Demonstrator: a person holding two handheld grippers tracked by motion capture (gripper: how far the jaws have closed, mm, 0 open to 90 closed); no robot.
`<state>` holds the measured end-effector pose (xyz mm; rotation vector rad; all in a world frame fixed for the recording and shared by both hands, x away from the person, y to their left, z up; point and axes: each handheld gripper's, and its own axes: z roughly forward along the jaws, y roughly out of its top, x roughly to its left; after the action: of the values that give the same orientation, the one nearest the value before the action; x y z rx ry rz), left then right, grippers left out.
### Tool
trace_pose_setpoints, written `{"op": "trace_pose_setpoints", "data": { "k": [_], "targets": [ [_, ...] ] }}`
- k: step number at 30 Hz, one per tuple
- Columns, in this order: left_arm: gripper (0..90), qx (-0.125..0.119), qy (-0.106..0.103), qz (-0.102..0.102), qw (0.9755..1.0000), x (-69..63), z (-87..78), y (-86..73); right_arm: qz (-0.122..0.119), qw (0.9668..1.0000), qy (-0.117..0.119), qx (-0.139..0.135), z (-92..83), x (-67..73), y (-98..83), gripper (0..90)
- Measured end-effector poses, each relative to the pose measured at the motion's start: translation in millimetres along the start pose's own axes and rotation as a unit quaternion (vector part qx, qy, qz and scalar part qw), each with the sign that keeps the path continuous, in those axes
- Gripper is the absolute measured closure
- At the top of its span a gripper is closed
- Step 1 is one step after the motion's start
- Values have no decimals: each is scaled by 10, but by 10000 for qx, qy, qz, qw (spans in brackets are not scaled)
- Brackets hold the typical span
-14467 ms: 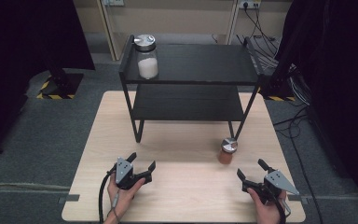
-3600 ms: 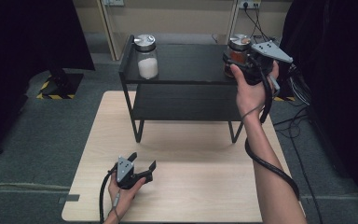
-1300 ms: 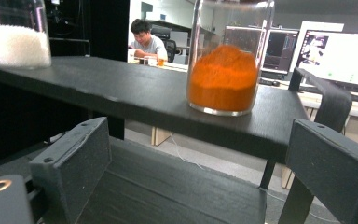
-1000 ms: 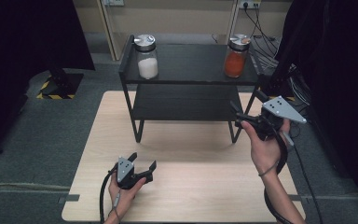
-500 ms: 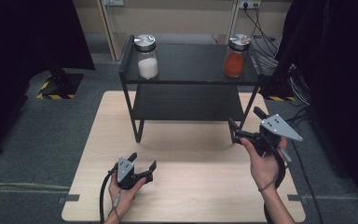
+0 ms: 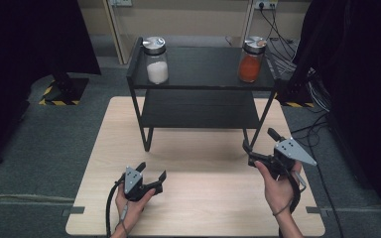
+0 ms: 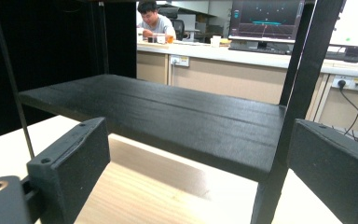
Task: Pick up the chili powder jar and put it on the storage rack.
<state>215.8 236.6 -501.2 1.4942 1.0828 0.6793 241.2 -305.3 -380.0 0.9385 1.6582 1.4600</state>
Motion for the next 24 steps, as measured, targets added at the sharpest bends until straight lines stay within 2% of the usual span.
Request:
{"op": "trace_pose_setpoints", "data": {
  "k": [7,24],
  "targets": [
    [118,4,-3,-10,10000,4,-3,1,-19,10000,6,93,-43,23,-136,60],
    [118,13,-7,-15,10000,7,-2,4,178,9994,4,308,-108,69,-486,57]
  ]
}}
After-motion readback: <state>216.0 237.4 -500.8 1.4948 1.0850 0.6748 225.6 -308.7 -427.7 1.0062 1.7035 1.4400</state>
